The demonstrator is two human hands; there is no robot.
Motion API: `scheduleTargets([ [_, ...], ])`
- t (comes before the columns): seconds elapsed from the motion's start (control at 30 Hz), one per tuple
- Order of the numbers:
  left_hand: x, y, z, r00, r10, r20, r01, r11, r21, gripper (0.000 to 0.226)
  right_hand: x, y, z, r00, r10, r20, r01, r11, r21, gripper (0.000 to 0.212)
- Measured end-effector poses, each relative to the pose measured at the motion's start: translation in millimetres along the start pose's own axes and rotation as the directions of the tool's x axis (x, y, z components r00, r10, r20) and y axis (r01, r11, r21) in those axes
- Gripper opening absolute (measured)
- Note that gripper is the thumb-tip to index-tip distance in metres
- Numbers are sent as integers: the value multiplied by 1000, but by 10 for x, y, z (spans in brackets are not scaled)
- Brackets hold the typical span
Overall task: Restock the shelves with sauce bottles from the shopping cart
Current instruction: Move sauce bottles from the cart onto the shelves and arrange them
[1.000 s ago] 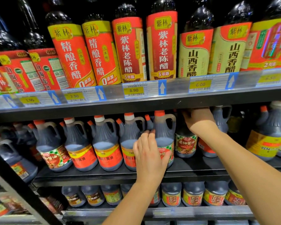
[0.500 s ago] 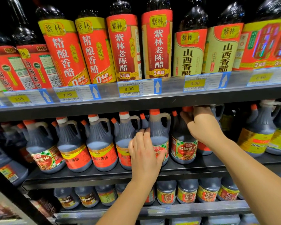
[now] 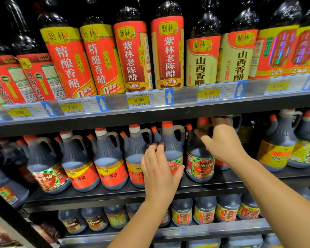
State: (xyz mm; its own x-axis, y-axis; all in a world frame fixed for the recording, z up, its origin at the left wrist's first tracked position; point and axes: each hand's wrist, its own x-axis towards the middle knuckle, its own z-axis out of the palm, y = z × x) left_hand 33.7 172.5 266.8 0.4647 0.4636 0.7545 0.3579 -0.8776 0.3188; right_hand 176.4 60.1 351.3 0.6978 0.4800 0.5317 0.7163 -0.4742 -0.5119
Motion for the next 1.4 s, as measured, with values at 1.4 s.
scheduleTargets([
  [1.4, 65, 729, 378, 993, 111, 51, -119, 969, 216, 81, 331, 790, -57, 944, 328, 21, -328, 937, 119, 66],
])
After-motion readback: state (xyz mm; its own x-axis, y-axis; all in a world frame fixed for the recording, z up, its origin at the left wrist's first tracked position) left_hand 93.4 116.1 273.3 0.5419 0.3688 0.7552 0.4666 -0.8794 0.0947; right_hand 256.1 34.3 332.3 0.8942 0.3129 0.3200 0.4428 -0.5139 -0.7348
